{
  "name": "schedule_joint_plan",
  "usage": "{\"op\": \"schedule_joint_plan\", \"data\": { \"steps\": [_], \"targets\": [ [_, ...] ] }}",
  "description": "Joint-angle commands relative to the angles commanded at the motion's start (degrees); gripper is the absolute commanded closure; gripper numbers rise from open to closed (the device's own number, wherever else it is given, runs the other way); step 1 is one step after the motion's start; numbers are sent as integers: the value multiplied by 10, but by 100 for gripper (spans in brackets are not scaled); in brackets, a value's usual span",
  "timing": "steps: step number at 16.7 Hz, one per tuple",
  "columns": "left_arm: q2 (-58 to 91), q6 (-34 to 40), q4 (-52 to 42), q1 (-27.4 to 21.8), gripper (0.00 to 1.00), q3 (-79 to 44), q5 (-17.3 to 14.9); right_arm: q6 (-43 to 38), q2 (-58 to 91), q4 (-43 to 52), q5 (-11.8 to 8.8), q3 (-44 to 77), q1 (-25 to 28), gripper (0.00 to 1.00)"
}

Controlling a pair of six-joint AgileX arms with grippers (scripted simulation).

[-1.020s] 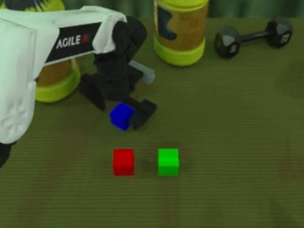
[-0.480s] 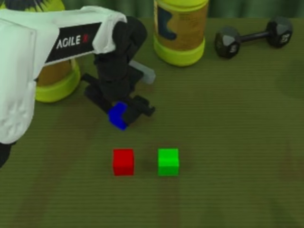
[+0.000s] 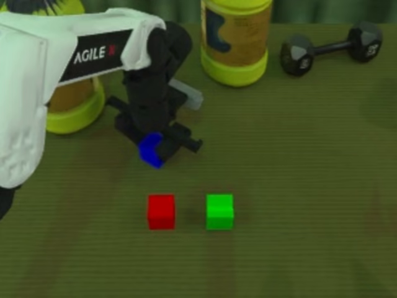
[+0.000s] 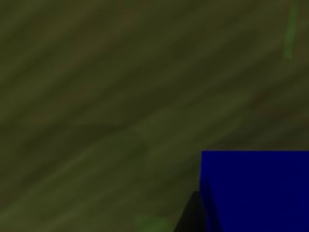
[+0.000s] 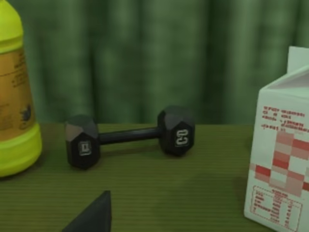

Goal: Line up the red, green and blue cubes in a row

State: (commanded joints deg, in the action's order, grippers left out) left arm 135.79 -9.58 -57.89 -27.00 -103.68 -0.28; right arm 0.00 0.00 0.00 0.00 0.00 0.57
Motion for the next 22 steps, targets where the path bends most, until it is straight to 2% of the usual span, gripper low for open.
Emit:
{"op": "schedule_joint_plan", "data": {
  "steps": [7, 14, 19, 22],
  "targets": [
    [-10, 0, -12, 1, 100, -11, -1, 0, 0, 0, 0, 0, 0, 0],
    [-40, 2, -137, 11, 100, -103, -1, 0, 0, 0, 0, 0, 0, 0],
    [-39, 2, -139, 8, 100, -105, 0, 0, 0, 0, 0, 0, 0, 0],
    [-27, 39, -150, -13, 100, -126, 0, 0, 0, 0, 0, 0, 0, 0]
  ]
}}
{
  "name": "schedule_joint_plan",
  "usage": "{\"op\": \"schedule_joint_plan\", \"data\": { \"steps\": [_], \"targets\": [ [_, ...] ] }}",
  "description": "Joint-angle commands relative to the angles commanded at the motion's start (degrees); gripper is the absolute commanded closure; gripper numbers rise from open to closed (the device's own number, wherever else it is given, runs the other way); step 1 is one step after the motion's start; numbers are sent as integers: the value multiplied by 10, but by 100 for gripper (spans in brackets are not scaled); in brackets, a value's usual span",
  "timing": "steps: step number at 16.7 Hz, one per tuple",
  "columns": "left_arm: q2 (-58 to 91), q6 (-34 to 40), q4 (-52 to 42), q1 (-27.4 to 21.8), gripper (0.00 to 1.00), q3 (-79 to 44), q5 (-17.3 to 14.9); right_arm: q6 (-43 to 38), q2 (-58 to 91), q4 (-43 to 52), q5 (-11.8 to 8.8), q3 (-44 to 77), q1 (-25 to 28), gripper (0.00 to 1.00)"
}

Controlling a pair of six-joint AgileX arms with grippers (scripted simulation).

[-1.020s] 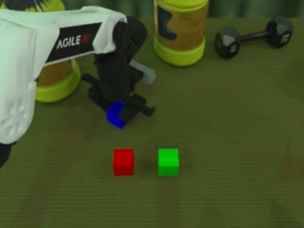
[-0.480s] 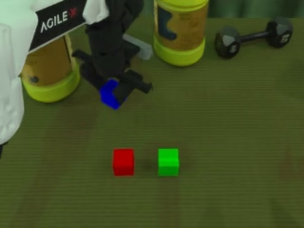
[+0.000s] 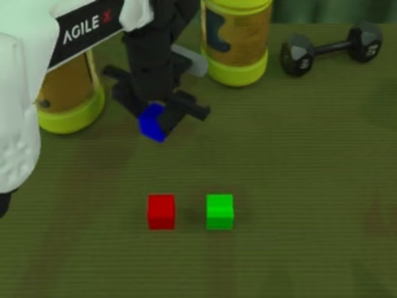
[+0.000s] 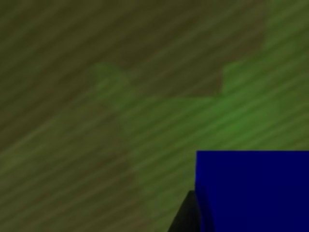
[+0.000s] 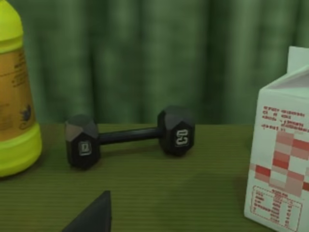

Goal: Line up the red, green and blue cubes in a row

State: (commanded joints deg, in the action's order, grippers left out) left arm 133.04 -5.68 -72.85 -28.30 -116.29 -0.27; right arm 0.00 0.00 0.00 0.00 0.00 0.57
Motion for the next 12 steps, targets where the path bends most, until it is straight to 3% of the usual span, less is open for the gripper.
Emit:
{"op": "schedule_joint_plan", "data": {
  "steps": [4, 12],
  "targets": [
    [27, 131, -30, -59, 100, -54, 2, 0, 0, 0, 0, 0, 0, 0],
    [79, 501, -100, -208, 100, -166, 4, 0, 0, 0, 0, 0, 0, 0]
  ]
}}
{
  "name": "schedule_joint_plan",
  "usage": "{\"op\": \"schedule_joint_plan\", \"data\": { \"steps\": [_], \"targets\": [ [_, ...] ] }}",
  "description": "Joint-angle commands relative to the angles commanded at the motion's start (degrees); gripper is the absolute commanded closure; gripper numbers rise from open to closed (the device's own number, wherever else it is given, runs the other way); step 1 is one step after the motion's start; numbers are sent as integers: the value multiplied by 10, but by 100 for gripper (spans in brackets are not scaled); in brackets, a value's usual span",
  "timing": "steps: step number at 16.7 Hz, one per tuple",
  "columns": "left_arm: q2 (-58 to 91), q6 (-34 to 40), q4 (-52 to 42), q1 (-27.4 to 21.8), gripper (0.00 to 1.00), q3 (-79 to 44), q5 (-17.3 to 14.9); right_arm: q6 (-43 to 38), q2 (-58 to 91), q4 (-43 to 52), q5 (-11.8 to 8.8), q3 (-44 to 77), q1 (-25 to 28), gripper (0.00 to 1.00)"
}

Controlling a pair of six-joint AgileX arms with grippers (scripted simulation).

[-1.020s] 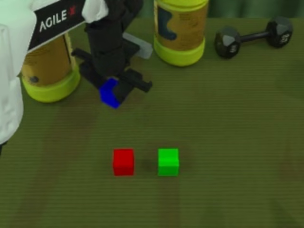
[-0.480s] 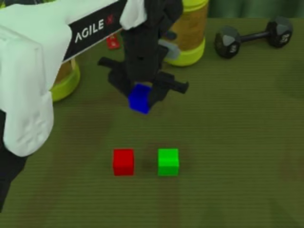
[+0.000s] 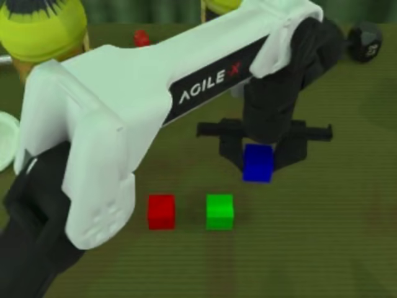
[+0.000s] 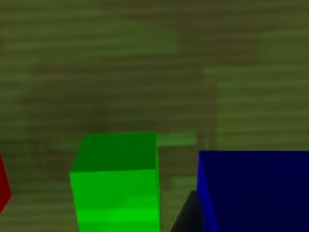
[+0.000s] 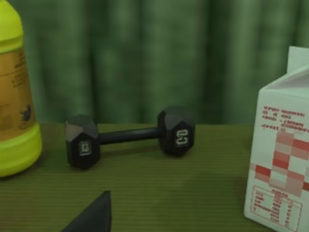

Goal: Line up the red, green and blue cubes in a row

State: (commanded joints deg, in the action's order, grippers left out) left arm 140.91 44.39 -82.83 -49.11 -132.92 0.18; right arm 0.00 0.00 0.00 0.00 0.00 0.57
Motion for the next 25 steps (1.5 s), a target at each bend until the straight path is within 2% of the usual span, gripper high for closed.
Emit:
{"op": "schedule_joint_plan", "data": {
  "steps": [2, 5, 11, 18, 23, 25],
  "targets": [
    [4, 51, -9, -25, 100, -17, 1, 0, 0, 0, 0, 0, 0, 0],
    [4, 81, -12, -40, 100, -27, 2, 0, 0, 0, 0, 0, 0, 0],
    [1, 79, -2, -37, 100, -16, 2, 0, 0, 0, 0, 0, 0, 0],
    [1, 79, 138, -38, 100, 125, 2, 0, 0, 0, 0, 0, 0, 0],
    [3, 79, 147, -38, 100, 133, 2, 0, 0, 0, 0, 0, 0, 0],
    [3, 79, 147, -38, 85, 133, 2, 0, 0, 0, 0, 0, 0, 0]
  ]
}}
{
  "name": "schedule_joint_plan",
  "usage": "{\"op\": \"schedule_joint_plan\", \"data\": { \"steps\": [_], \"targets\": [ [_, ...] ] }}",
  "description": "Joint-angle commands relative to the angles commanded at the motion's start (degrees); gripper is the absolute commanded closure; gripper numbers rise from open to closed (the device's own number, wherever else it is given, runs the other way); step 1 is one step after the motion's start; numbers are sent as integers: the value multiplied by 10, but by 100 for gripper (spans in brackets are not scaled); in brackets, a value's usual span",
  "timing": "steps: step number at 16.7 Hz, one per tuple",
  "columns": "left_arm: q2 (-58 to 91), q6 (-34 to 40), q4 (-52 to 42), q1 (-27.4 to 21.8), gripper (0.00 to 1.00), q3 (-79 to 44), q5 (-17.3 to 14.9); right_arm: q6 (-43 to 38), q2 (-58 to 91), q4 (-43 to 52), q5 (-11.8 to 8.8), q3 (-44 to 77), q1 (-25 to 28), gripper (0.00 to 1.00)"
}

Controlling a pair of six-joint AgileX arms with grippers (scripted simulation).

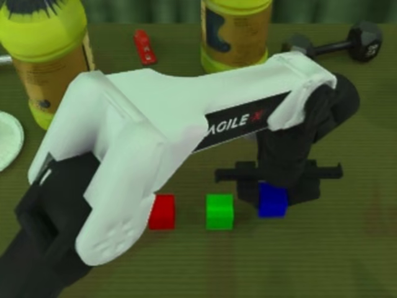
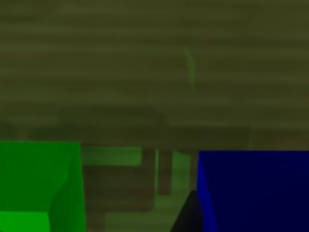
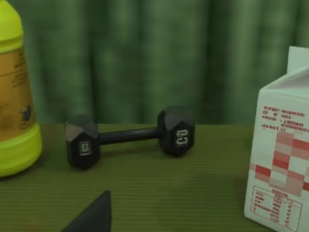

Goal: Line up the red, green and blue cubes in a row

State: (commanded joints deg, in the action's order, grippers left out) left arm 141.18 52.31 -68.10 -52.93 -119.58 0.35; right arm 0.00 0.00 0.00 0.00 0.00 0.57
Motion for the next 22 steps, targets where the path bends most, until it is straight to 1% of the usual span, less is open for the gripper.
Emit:
{"op": "schedule_joint_plan", "data": {
  "steps": [11, 12, 22],
  "targets": [
    [0, 0, 0, 0, 2, 0, 0, 0, 0, 0, 0, 0, 0, 0],
    [0, 0, 0, 0, 0, 0, 0, 0, 0, 0, 0, 0, 0, 0],
    [1, 0, -10, 0, 0, -10, 0, 0, 0, 0, 0, 0, 0, 0]
  ]
}}
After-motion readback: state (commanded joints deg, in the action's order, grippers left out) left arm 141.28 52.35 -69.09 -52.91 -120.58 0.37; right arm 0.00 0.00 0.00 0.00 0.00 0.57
